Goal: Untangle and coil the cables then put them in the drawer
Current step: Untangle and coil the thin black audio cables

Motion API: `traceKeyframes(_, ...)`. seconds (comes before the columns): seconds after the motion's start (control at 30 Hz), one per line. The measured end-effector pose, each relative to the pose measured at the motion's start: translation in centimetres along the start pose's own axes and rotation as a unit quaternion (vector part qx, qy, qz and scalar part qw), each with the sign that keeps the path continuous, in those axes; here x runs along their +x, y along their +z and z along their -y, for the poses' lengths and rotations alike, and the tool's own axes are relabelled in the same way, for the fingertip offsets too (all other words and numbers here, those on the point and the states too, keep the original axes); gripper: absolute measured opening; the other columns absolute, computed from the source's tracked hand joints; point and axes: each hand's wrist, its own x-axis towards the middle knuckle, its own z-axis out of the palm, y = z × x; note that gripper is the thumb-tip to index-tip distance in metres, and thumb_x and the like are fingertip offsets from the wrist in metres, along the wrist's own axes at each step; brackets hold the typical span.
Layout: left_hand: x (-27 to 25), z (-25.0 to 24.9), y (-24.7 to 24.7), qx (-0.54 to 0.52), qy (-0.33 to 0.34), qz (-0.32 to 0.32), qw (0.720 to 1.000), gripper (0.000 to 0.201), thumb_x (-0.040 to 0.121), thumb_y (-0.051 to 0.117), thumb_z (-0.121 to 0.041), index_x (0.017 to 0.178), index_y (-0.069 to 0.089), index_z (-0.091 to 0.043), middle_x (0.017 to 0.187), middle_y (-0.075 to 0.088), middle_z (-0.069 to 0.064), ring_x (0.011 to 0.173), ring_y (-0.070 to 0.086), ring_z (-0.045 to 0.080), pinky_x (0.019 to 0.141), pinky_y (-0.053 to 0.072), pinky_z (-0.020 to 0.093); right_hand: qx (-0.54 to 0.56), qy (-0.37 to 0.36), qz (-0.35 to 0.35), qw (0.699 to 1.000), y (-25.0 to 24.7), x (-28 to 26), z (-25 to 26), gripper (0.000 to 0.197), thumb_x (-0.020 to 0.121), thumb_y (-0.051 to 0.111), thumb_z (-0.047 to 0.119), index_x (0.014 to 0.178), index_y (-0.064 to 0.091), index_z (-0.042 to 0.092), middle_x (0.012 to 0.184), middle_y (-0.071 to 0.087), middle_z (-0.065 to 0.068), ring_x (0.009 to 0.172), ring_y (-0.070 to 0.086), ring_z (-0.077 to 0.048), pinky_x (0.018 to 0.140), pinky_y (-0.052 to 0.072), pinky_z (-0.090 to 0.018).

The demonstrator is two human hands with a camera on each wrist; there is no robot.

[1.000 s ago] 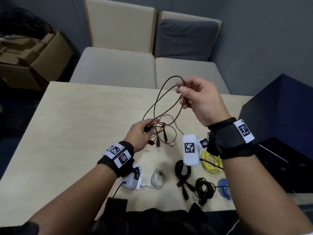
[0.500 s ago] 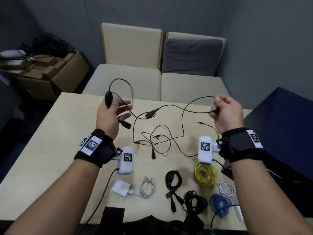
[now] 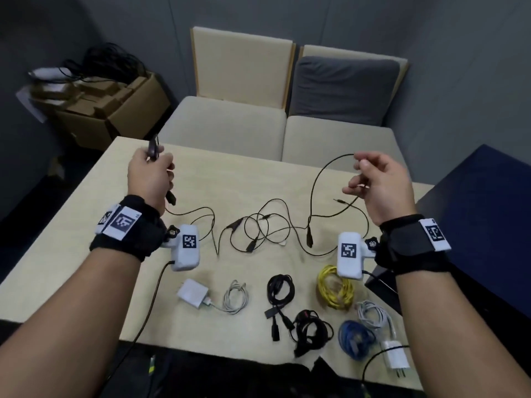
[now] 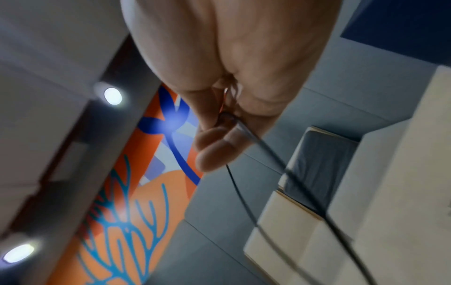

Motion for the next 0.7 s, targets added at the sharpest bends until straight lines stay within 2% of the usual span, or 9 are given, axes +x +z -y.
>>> traceKeyframes(0.07, 0.7, 1.2, -0.9, 0.034, -0.012, -0.001, 0.999, 0.016, 0.09, 0.049, -0.008, 0.106, 0.051, -0.013, 0.07, 0.048, 0.002, 0.053, 0.038, 0.013, 0.048, 0.03, 0.024, 0.015, -0.051, 0.014, 0.998, 0.8, -0.4, 1.7, 0.027, 0.099, 0.037, -0.002, 0.094, 0.059, 0.013, 0.084, 0.053, -0.003, 0.047, 0.048, -0.008, 0.044, 0.048, -0.025)
traceKeyframes(0.13, 1.5, 2.0, -2.1, 0.052, -0.026, -0.015, 0.998, 0.018, 0.092, 0.049, -0.011, 0.109, 0.054, -0.012, 0.068, 0.046, 0.001, 0.052, 0.038, 0.012, 0.047, 0.031, 0.024, 0.058, -0.14, -0.021, 0.988, 1.4, -0.8, 4.0, 0.028, 0.096, 0.036, -0.004, 0.094, 0.057, 0.015, 0.082, 0.054, -0.003, 0.045, 0.041, -0.009, 0.042, 0.038, -0.021)
traceKeyframes(0.23, 2.8, 2.0, -4.2, 0.045, -0.041, -0.037, 0.998, 0.007, 0.094, 0.048, -0.016, 0.095, 0.055, -0.014, 0.066, 0.042, -0.001, 0.05, 0.035, 0.011, 0.047, 0.029, 0.024, 0.108, -0.244, -0.101, 0.958, 1.7, -1.3, 7.1, 0.026, 0.094, 0.036, -0.003, 0.095, 0.054, 0.015, 0.08, 0.057, 0.001, 0.047, 0.037, -0.01, 0.044, 0.03, -0.021)
traceKeyframes(0.33, 3.4, 1.2, -5.4, 0.04, -0.02, 0.01, 0.999, 0.014, 0.096, 0.047, -0.018, 0.084, 0.055, -0.017, 0.066, 0.039, -0.002, 0.051, 0.033, 0.009, 0.048, 0.027, 0.023, 0.049, -0.271, -0.144, 0.95, 2.6, -1.4, 7.1, 0.026, 0.094, 0.036, -0.001, 0.093, 0.054, 0.018, 0.081, 0.057, 0.001, 0.047, 0.038, -0.01, 0.042, 0.032, -0.022)
traceKeyframes(0.47, 3.2, -0.6, -5.5, 0.018, 0.013, 0.098, 0.995, 0.018, 0.098, 0.046, -0.022, 0.09, 0.061, -0.017, 0.061, 0.036, -0.006, 0.049, 0.031, 0.005, 0.045, 0.025, 0.017, -0.109, -0.147, -0.198, 0.963, 3.3, -0.6, 0.9, 0.033, 0.091, 0.039, 0.0, 0.082, 0.056, 0.026, 0.078, 0.059, 0.001, 0.044, 0.044, -0.006, 0.043, 0.038, -0.025)
traceKeyframes(0.53, 3.2, -1.6, -5.5, 0.001, 0.031, 0.13, 0.991, 0.019, 0.098, 0.047, -0.023, 0.089, 0.062, -0.018, 0.055, 0.034, -0.01, 0.047, 0.028, 0.005, 0.044, 0.024, 0.017, -0.191, -0.052, -0.222, 0.955, 2.1, -0.5, -3.2, 0.03, 0.089, 0.041, 0.005, 0.077, 0.058, 0.027, 0.081, 0.064, -0.002, 0.047, 0.053, -0.004, 0.055, 0.047, -0.031)
traceKeyframes(0.6, 3.1, -2.8, -5.5, -0.016, 0.048, 0.159, 0.986, 0.02, 0.099, 0.046, -0.023, 0.09, 0.063, -0.018, 0.052, 0.033, -0.013, 0.046, 0.026, 0.005, 0.044, 0.023, 0.017, -0.322, 0.046, -0.216, 0.921, 1.1, -1.0, -5.8, 0.021, 0.086, 0.047, 0.012, 0.081, 0.063, 0.024, 0.092, 0.068, -0.005, 0.074, 0.065, -0.016, 0.076, 0.051, -0.038)
traceKeyframes(0.67, 2.7, -4.0, -5.3, -0.039, 0.066, 0.195, 0.978, 0.02, 0.099, 0.046, -0.023, 0.093, 0.063, -0.016, 0.053, 0.031, -0.012, 0.047, 0.024, 0.006, 0.045, 0.021, 0.018, -0.476, 0.118, -0.183, 0.852, 1.9, -2.3, -6.8, 0.016, 0.087, 0.056, 0.022, 0.1, 0.066, 0.026, 0.117, 0.061, -0.011, 0.106, 0.057, -0.033, 0.093, 0.045, -0.041)
traceKeyframes(0.7, 2.4, -4.7, -5.1, -0.05, 0.074, 0.215, 0.973, 0.021, 0.099, 0.045, -0.024, 0.094, 0.063, -0.015, 0.054, 0.031, -0.011, 0.048, 0.023, 0.006, 0.046, 0.02, 0.019, -0.508, 0.12, -0.152, 0.84, 3.0, -2.9, -7.0, 0.022, 0.087, 0.061, 0.026, 0.109, 0.064, 0.025, 0.128, 0.054, -0.011, 0.115, 0.051, -0.035, 0.099, 0.04, -0.042)
